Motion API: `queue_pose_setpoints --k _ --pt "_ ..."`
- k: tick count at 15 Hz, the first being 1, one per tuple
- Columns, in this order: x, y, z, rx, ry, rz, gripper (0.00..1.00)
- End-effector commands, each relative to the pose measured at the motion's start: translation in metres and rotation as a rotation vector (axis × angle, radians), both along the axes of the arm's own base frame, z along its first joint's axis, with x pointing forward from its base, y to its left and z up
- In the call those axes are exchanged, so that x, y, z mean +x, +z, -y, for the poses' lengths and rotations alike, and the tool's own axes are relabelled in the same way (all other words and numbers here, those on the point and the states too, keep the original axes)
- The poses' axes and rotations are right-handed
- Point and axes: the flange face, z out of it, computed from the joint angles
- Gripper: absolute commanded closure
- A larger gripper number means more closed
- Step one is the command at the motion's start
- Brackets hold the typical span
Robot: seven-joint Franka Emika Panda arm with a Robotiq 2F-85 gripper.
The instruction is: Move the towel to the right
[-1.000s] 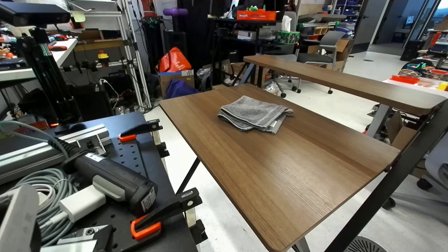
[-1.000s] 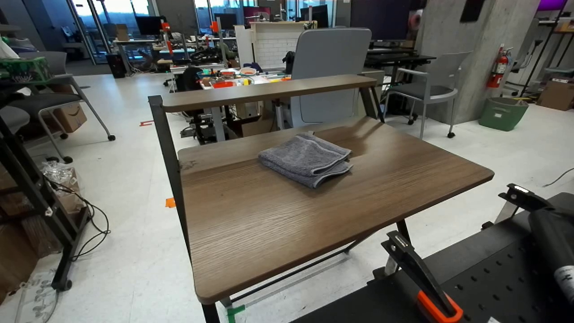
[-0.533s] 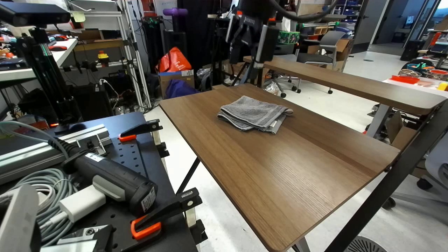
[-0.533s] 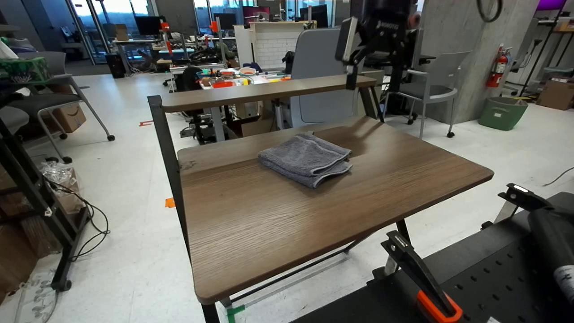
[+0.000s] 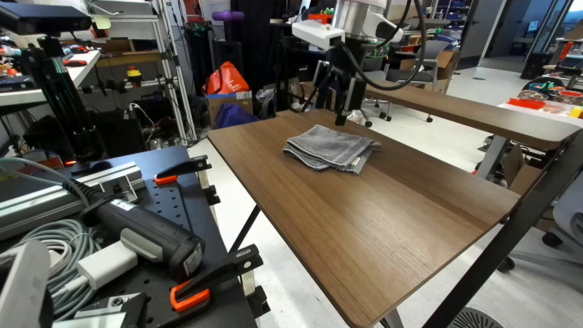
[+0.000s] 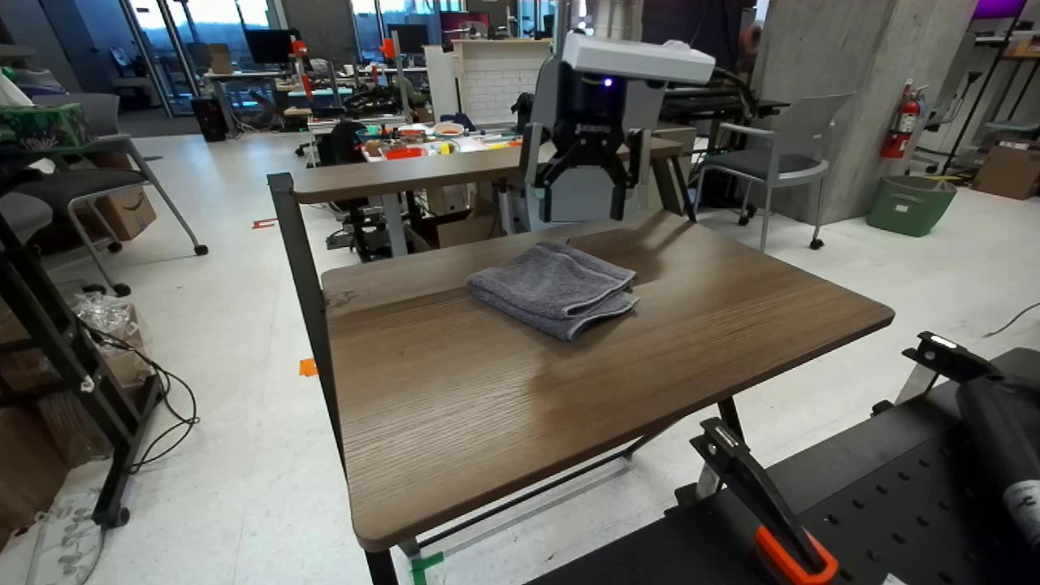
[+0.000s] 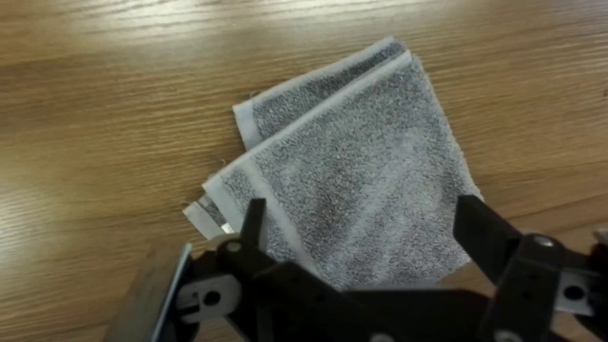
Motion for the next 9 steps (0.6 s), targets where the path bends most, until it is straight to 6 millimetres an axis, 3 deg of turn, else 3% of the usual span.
queue_pose_setpoints --k 1,5,9 --pt "0.025 -0.02 -0.033 -0.028 0.018 0.015 0.0" --pt "0.035 -0.047 -0.06 -0.044 0.048 0.019 0.0" --pt "0.038 -0.074 -0.071 -0.054 0.052 0.005 0.0"
